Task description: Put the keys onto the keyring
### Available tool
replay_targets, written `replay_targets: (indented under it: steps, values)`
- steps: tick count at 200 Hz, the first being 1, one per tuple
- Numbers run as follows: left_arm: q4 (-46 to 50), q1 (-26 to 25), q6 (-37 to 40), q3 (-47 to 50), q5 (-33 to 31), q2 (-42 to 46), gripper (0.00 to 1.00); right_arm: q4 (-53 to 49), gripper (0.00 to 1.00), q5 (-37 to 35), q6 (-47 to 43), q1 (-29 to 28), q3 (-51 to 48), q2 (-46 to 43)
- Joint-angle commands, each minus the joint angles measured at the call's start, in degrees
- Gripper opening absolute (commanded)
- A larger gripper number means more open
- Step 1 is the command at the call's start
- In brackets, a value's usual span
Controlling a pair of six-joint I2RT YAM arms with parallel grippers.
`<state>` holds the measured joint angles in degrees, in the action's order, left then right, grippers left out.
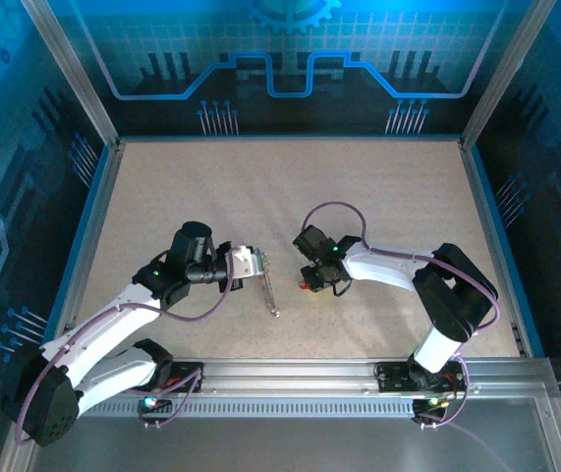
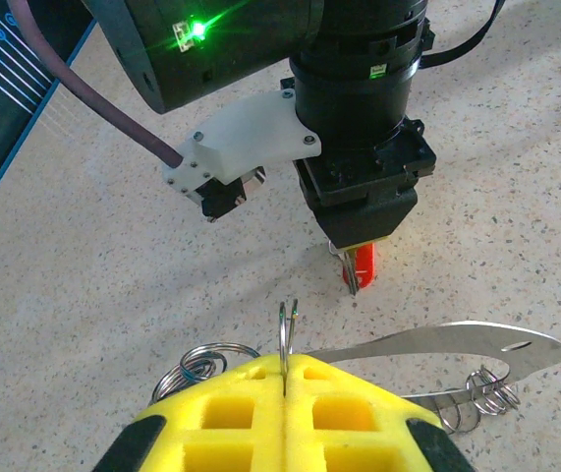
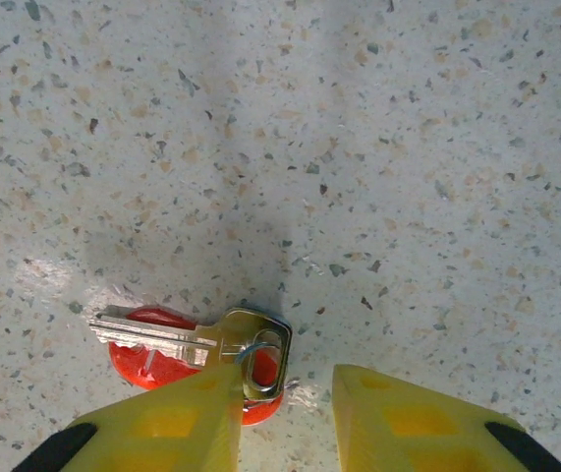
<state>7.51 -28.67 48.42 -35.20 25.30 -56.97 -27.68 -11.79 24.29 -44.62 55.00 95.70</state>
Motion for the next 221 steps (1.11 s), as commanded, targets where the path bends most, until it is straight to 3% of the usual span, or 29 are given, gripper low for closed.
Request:
replay_targets:
  steps: [1,109,221]
  values:
    - [0.3,0.1,1.2,-2.1,2.0,0.1,0.0,-1.0,0.23,1.0,-0.2,-0.4,1.4,-1.5]
    - [0.9,0.2,1.6,-2.6,2.5,-0.5,0.0,-0.7,0.31,2.5,-0.2,-0.6,1.9,3.0]
    - [1.8,0.1,1.9,-2.9,2.7,-0.8,0.0,-2.1,0.22,-2.3,0.5,-1.7,1.7,1.1]
